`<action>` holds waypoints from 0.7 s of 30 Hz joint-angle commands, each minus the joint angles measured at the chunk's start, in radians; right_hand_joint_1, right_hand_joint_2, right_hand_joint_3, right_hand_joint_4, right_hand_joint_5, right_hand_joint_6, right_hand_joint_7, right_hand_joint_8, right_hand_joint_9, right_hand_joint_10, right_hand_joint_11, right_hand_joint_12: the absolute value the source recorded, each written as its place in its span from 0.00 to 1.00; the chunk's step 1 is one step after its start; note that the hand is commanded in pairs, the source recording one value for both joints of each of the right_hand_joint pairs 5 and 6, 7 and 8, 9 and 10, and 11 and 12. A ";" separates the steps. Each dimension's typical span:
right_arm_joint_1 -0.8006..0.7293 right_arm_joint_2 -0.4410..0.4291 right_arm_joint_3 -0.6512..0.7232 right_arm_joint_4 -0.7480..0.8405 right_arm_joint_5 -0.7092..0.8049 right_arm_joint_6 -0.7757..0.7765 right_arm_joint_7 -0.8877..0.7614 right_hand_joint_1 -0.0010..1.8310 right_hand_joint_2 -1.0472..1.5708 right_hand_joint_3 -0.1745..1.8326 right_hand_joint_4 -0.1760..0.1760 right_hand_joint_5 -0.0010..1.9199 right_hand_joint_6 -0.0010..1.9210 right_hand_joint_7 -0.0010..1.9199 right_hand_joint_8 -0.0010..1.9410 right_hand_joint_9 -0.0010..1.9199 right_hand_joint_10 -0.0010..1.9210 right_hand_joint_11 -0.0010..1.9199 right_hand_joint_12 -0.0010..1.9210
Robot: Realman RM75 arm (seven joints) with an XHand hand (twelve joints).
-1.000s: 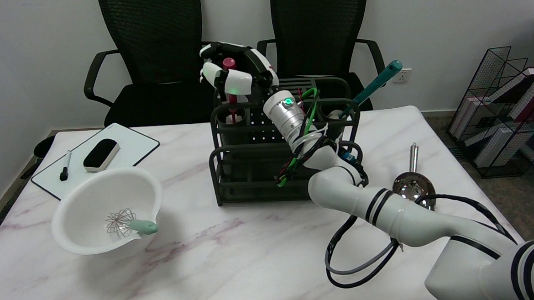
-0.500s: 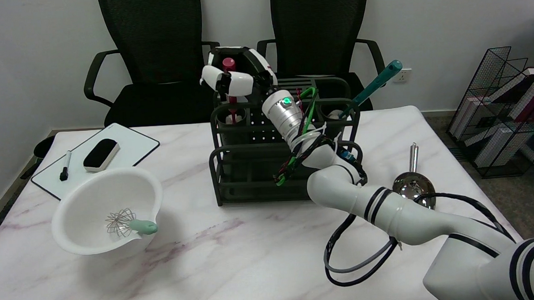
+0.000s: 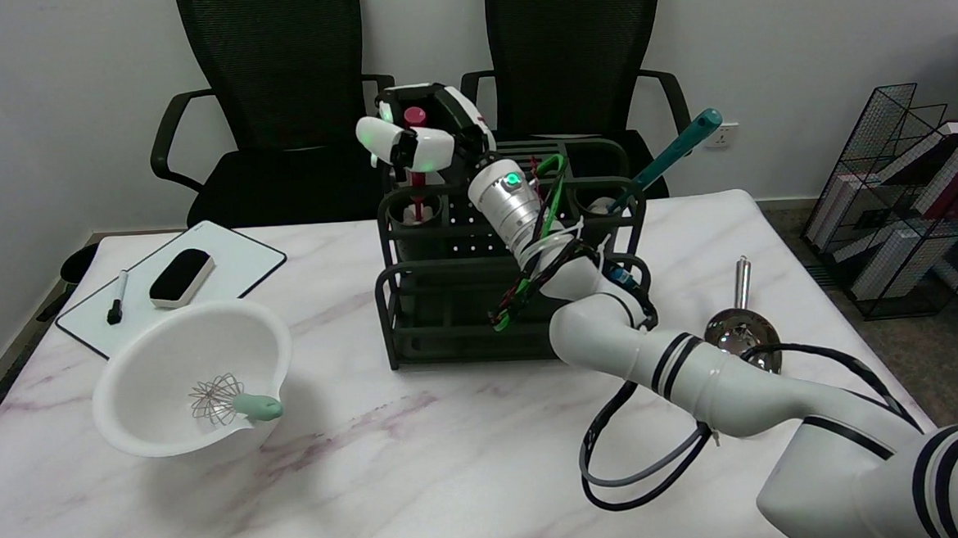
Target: Pick up the pink sponge bottle brush.
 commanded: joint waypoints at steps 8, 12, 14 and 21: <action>0.011 -0.005 -0.002 0.003 -0.001 -0.013 0.000 0.62 0.58 0.60 0.50 0.79 0.79 0.89 0.88 0.80 0.80 0.73 0.73; 0.023 -0.007 -0.002 0.007 -0.002 -0.031 -0.005 0.61 0.67 0.58 0.50 0.85 0.85 0.92 0.91 0.84 0.84 0.80 0.80; 0.028 -0.010 -0.002 0.007 -0.002 -0.035 -0.020 0.61 0.71 0.58 0.50 0.88 0.88 0.95 0.93 0.86 0.86 0.88 0.88; 0.059 -0.015 0.001 0.010 -0.002 -0.067 -0.026 0.60 0.79 0.57 0.50 0.94 0.94 0.98 0.97 0.92 0.92 0.98 0.98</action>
